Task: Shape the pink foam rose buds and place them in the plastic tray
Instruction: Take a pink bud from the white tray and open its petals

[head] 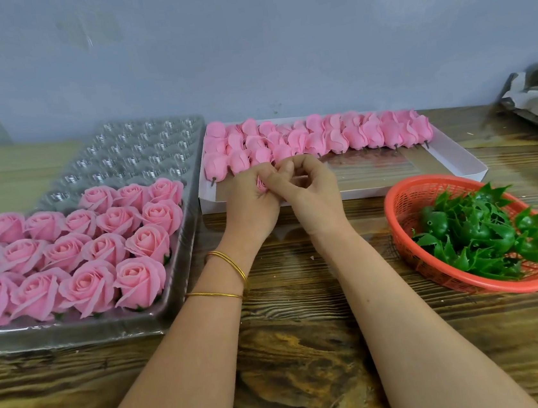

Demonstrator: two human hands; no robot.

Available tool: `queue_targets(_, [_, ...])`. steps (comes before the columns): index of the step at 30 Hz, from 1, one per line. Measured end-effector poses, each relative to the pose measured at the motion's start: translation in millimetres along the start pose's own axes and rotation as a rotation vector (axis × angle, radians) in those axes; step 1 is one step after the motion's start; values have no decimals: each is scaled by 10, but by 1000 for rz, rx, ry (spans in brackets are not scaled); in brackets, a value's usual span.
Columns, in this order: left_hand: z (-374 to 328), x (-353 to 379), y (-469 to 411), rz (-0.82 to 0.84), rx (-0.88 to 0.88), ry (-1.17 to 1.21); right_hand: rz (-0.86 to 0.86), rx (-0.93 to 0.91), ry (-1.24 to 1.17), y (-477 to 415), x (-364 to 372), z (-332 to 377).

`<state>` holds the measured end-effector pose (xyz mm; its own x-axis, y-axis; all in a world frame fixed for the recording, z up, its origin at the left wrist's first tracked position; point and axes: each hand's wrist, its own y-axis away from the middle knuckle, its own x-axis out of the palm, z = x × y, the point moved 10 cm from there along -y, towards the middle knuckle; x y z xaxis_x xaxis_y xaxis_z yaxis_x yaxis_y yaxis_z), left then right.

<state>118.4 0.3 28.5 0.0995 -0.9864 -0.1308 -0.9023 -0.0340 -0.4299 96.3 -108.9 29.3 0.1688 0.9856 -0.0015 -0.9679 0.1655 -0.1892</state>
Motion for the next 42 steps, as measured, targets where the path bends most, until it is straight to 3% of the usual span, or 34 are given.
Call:
queue_targets(18, [-75,-36,42,-31,2,-183,7,1,6,-30,-5,-60])
queue_targets(26, [-106,-170,9,-131,39,-248,12,120,-199,-97,2,-203])
queue_targets(30, [-47,-206,-16,-176,12,-120,120,37,-34,-76,110,-154])
queue_targets(34, [67,-156,3,-137,-125,90,266,-1,-16,-12,274,-132])
queue_targets(42, [104,-100,30,-96,-215,261,244,-74,20,0,255,-71])
